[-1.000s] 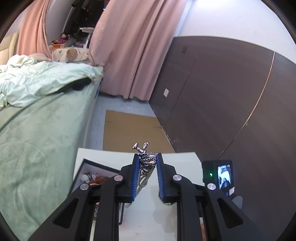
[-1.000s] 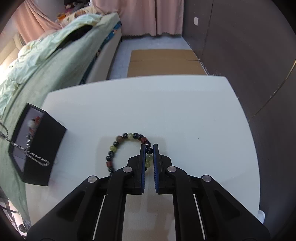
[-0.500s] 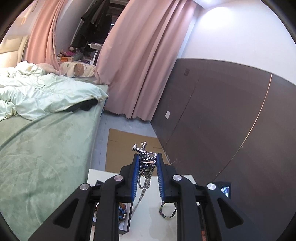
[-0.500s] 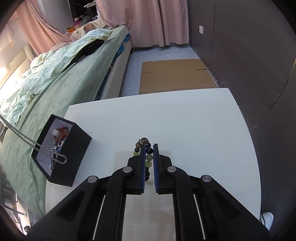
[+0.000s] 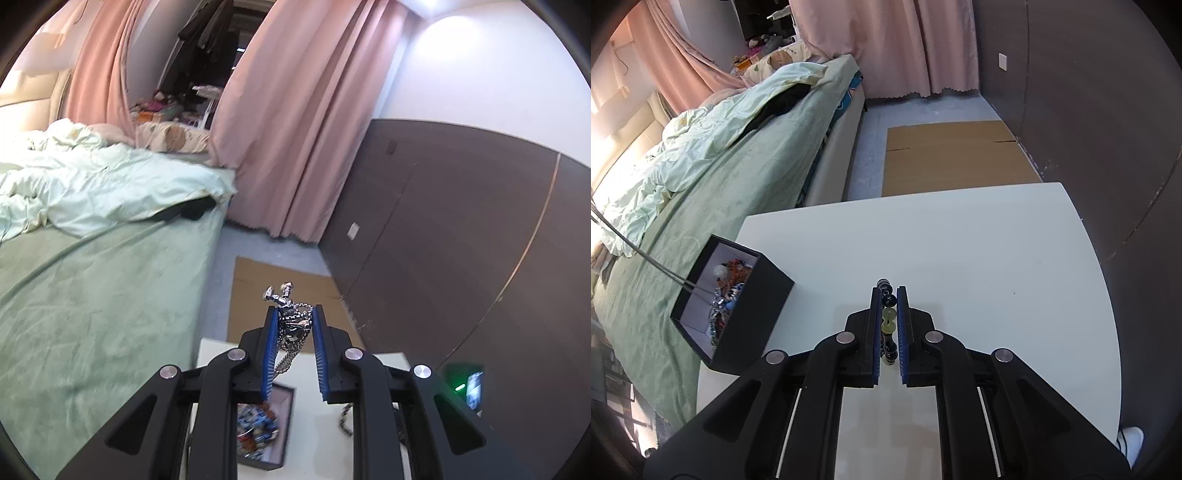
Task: Organize jewelry
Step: 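Lift both pieces and lower them into the box, then open both tools over the box and withdraw them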
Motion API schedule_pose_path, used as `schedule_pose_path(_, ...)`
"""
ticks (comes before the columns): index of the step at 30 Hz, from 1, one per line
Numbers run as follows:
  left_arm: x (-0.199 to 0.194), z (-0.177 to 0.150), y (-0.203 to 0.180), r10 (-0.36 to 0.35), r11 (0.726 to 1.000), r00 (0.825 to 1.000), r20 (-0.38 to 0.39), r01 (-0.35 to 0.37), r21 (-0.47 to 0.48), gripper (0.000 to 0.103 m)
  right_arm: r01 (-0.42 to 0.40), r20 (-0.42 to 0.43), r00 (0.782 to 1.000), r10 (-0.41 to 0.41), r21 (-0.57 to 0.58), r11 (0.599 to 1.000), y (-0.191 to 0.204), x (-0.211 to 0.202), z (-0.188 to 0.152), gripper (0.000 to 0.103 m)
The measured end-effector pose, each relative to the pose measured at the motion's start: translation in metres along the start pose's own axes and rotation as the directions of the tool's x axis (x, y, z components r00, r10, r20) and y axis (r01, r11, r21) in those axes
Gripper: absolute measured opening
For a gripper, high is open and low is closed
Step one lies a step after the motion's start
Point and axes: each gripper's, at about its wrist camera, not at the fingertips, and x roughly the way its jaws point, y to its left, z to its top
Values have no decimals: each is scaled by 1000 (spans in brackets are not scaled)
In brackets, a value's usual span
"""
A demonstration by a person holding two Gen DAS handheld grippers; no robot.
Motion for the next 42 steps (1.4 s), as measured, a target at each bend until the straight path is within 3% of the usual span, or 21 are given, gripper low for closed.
schedule_pose_path(5,27,-21,21,40,998,994,-100,-43,-35,18,-25,22,999,25,7,1000,2,-8,2,9)
schedule_pose_path(6,30,-25,23,47,998,993,-112,-52,-40,22,-32,30,999,31,9,999,2,-10,2,9)
schedule_pose_path(9,38,-36,26,57,998,989,-138,-62,-33,56,-56,49,997,55,13,998,4,-18,3,9)
schedule_pose_path(18,38,-39,41,75,995,987,-142,-84,-58,57,-156,90,984,155,5,988,26,-34,4,9)
schedule_pose_path(24,37,-37,50,93,991,987,-135,-104,-79,66,-246,96,965,244,10,969,45,-36,7,9)
schedule_pose_path(36,39,-34,65,129,984,984,-121,-142,-106,95,-368,96,926,365,18,930,77,-27,14,9)
schedule_pose_path(42,44,-32,72,138,980,982,-126,-154,-129,95,-420,117,903,415,30,907,82,-24,21,9)
